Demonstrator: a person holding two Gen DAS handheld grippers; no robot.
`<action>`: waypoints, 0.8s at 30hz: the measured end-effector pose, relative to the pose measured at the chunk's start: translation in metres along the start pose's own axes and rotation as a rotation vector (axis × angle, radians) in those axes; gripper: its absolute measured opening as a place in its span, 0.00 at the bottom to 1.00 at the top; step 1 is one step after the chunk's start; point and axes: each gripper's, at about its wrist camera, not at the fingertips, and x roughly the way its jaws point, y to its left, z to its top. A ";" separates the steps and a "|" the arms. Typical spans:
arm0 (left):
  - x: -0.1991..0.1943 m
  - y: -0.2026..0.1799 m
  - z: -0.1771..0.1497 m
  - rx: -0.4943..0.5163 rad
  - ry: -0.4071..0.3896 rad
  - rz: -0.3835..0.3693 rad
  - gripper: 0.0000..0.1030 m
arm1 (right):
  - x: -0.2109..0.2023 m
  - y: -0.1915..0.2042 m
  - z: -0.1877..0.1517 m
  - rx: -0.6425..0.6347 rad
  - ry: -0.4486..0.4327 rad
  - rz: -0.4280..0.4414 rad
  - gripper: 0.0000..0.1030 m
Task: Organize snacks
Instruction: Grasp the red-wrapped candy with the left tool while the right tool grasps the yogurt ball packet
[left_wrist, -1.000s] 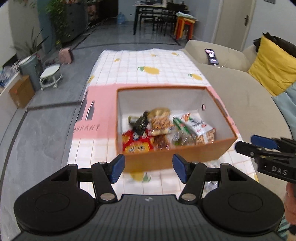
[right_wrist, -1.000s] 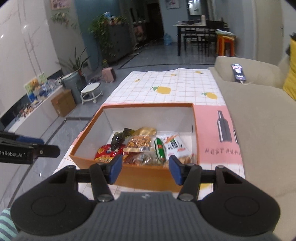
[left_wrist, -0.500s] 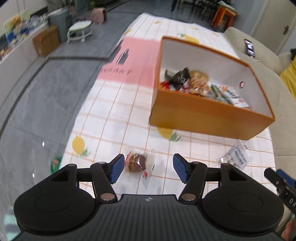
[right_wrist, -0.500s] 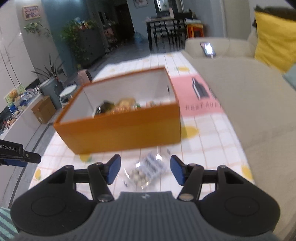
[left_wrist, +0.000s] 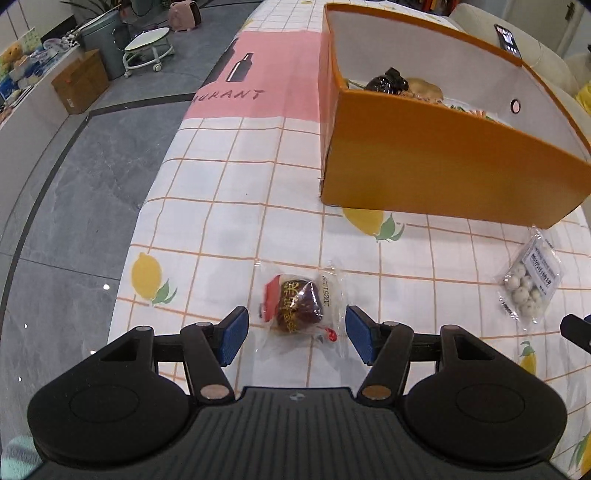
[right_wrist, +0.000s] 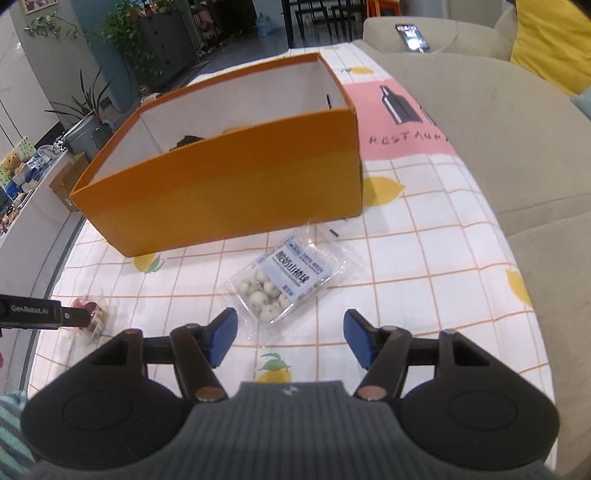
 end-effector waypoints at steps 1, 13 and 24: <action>0.003 -0.001 0.001 0.003 0.005 0.005 0.69 | 0.002 0.000 0.000 0.008 0.006 0.002 0.63; 0.025 -0.004 0.011 0.002 0.052 -0.011 0.54 | 0.042 0.000 0.020 0.146 0.100 0.013 0.68; 0.030 -0.012 0.018 0.001 0.062 -0.057 0.50 | 0.075 0.018 0.041 0.182 0.139 -0.085 0.71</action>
